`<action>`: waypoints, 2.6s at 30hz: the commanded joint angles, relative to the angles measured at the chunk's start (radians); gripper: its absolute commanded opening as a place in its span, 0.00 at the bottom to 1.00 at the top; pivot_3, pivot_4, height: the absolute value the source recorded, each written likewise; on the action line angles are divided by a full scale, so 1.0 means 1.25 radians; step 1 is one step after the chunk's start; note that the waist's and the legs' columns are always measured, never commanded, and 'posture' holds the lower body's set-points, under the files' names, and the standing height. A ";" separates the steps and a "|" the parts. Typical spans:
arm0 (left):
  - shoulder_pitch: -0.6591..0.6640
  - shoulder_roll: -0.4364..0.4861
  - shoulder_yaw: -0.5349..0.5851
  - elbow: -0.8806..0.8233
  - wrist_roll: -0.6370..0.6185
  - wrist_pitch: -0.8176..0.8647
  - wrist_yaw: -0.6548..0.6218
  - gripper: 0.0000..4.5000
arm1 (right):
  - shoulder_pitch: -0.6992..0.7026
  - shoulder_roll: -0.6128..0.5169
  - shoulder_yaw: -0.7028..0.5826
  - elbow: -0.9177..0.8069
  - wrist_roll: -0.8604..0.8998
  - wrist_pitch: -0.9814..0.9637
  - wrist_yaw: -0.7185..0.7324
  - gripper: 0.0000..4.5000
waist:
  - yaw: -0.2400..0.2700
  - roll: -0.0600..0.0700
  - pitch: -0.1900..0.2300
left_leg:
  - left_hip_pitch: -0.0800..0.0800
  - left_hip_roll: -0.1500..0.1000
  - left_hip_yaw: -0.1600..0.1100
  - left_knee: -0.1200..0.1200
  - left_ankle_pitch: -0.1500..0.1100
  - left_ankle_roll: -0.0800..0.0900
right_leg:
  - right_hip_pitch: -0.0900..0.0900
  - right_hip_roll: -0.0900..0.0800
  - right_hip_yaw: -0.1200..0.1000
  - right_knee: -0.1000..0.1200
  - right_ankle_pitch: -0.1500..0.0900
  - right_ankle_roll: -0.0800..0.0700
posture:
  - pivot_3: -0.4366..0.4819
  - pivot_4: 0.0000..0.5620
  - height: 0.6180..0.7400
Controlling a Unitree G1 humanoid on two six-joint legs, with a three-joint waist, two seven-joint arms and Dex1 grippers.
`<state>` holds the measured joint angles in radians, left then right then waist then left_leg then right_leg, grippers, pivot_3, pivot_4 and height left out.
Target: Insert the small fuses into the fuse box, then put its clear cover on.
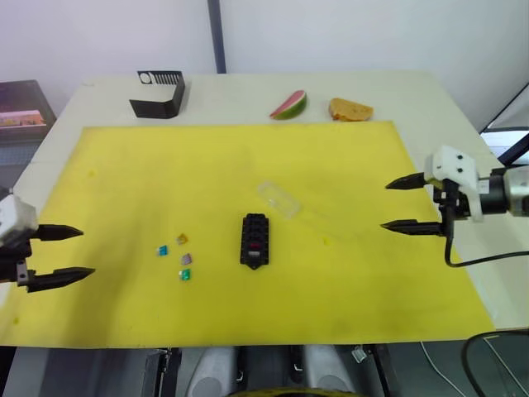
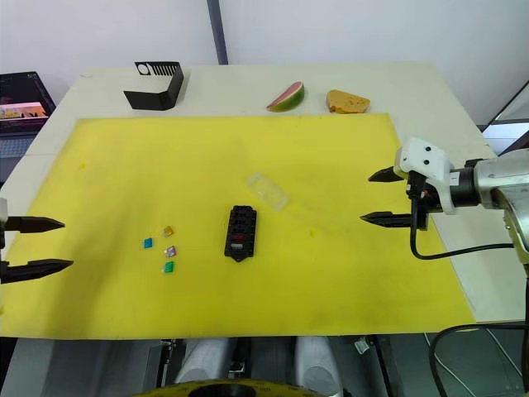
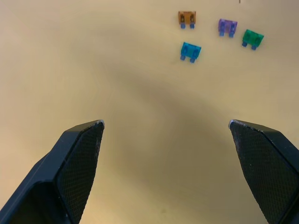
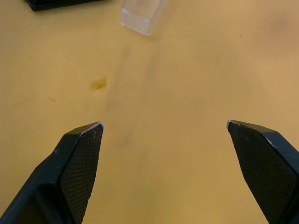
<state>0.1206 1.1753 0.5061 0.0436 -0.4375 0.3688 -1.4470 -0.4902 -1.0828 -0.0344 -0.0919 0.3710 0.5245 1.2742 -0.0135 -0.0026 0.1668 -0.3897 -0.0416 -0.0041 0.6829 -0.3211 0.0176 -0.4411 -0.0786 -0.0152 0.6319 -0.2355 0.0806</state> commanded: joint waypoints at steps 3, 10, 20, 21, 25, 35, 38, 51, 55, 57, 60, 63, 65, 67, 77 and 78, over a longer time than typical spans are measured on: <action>-0.162 -0.010 -0.151 0.037 -0.104 0.199 -0.050 1.00 | -0.132 0.125 0.041 -0.133 0.108 0.125 -0.052 1.00 | 0.000 0.000 0.000 | -0.001 0.000 0.000 0.000 0.000 0.000 | -0.002 0.000 0.000 0.001 0.000 0.000 | 0.48 0.27 1.00; -0.408 -0.073 -0.381 0.190 -0.063 0.300 -0.118 1.00 | -0.218 0.260 0.130 -0.229 0.147 0.188 -0.104 1.00 | 0.008 -0.001 0.000 | -0.002 0.000 0.000 0.001 0.001 -0.001 | -0.001 0.001 -0.001 0.002 0.000 0.000 | 0.48 0.27 1.00; -0.524 -0.186 -0.516 0.363 -0.008 0.296 -0.134 1.00 | -0.181 0.271 0.132 -0.305 0.173 0.227 -0.155 1.00 | 0.003 -0.002 -0.001 | -0.002 -0.001 0.001 0.004 0.001 -0.001 | -0.001 0.001 -0.001 0.003 0.000 0.001 | 0.48 0.27 1.00; -0.518 -0.192 -0.519 0.358 -0.010 0.299 -0.134 1.00 | -0.175 0.269 0.133 -0.313 0.174 0.230 -0.158 1.00 | 0.004 -0.002 -0.001 | -0.001 -0.001 0.001 0.004 0.001 0.000 | -0.001 0.001 -0.001 0.003 0.000 0.001 | 0.48 0.27 1.00; -0.481 -0.192 -0.527 0.321 -0.036 0.329 -0.134 1.00 | -0.162 0.262 0.133 -0.333 0.179 0.238 -0.168 1.00 | 0.004 -0.002 -0.001 | -0.001 -0.001 0.000 0.004 0.000 0.001 | 0.000 0.001 -0.001 0.004 0.000 0.001 | 0.48 0.27 1.00; -0.382 -0.145 -0.507 0.216 -0.092 0.377 -0.134 1.00 | -0.155 0.267 0.149 -0.341 0.181 0.243 -0.188 1.00 | -0.001 -0.002 -0.001 | -0.001 -0.001 0.001 0.005 0.000 0.000 | 0.000 0.000 0.000 0.002 0.000 0.001 | 0.48 0.27 1.00; -0.367 -0.133 -0.486 0.198 -0.105 0.396 -0.134 1.00 | -0.161 0.275 0.161 -0.332 0.174 0.237 -0.192 1.00 | -0.003 -0.002 -0.001 | -0.001 -0.001 0.001 0.005 0.000 0.000 | -0.001 0.000 0.000 0.002 0.000 0.001 | 0.48 0.27 1.00; -0.345 -0.143 -0.433 0.220 -0.104 0.407 -0.087 0.60 | -0.165 0.279 0.189 -0.315 0.151 0.213 -0.192 1.00 | 0.000 -0.002 -0.001 | -0.001 -0.001 0.001 0.005 -0.001 0.003 | -0.001 0.000 0.000 0.002 0.000 0.001 | 0.48 0.27 1.00; -0.337 -0.132 -0.428 0.234 -0.100 0.400 -0.092 0.60 | -0.164 0.275 0.189 -0.317 0.152 0.211 -0.191 1.00 | -0.001 -0.002 -0.001 | -0.001 -0.001 0.001 0.005 -0.001 0.003 | -0.001 0.000 0.000 0.003 0.000 0.001 | 0.48 0.27 1.00; -0.327 -0.124 -0.419 0.222 -0.109 0.411 -0.090 0.60 | -0.161 0.272 0.187 -0.319 0.153 0.211 -0.192 1.00 | -0.002 -0.002 -0.001 | -0.001 -0.001 0.001 0.005 -0.001 0.003 | -0.001 0.000 0.000 0.003 0.000 0.001 | 0.48 0.27 1.00; -0.313 -0.119 -0.403 0.209 -0.116 0.427 -0.082 0.60 | -0.158 0.269 0.184 -0.320 0.154 0.210 -0.192 1.00 | -0.003 -0.002 -0.001 | -0.001 -0.001 0.001 0.005 -0.001 0.003 | -0.001 0.000 0.000 0.003 0.000 0.001 | 0.48 0.27 1.00; -0.307 -0.120 -0.395 0.207 -0.115 0.430 -0.075 0.42 | -0.159 0.268 0.191 -0.316 0.143 0.202 -0.193 1.00 | -0.002 -0.002 -0.001 | -0.001 -0.001 0.001 0.005 -0.001 0.003 | -0.001 0.000 0.000 0.003 0.000 0.001 | 0.48 0.27 1.00; -0.304 -0.121 -0.389 0.207 -0.113 0.426 -0.063 0.33 | -0.161 0.270 0.193 -0.313 0.139 0.201 -0.193 1.00 | -0.001 -0.002 -0.001 | -0.001 -0.001 0.001 0.005 -0.001 0.003 | -0.001 0.000 0.000 0.003 0.000 0.001 | 0.48 0.27 1.00; -0.301 -0.121 -0.386 0.208 -0.114 0.425 -0.059 0.33 | -0.163 0.271 0.194 -0.312 0.138 0.200 -0.191 1.00 | 0.000 -0.002 -0.001 | -0.001 -0.001 0.001 0.005 -0.001 0.003 | -0.001 0.000 0.000 0.003 0.000 0.001 | 0.48 0.27 1.00; -0.256 -0.102 -0.362 0.183 -0.123 0.415 -0.067 0.33 | -0.174 0.276 0.202 -0.305 0.131 0.199 -0.181 1.00 | -0.002 -0.002 -0.001 | -0.001 -0.001 0.001 0.004 -0.001 0.002 | -0.001 0.000 0.000 0.003 0.000 0.001 | 0.48 0.27 1.00; -0.247 -0.097 -0.356 0.178 -0.128 0.416 -0.069 0.33 | -0.174 0.276 0.203 -0.305 0.130 0.199 -0.179 1.00 | -0.002 -0.002 -0.001 | -0.001 -0.001 0.001 0.004 -0.001 0.002 | -0.001 0.000 0.000 0.003 0.000 0.001 | 0.48 0.27 1.00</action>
<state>-0.2108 1.0259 0.0409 0.2793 -0.5989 0.8845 -1.5270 -0.6879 -0.7379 0.2265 -0.4642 0.5335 0.7906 1.0442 -0.0164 -0.0051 0.1654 -0.3913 -0.0424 -0.0025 0.6880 -0.3225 0.0207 -0.4429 -0.0789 -0.0153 0.6353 -0.2353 0.0813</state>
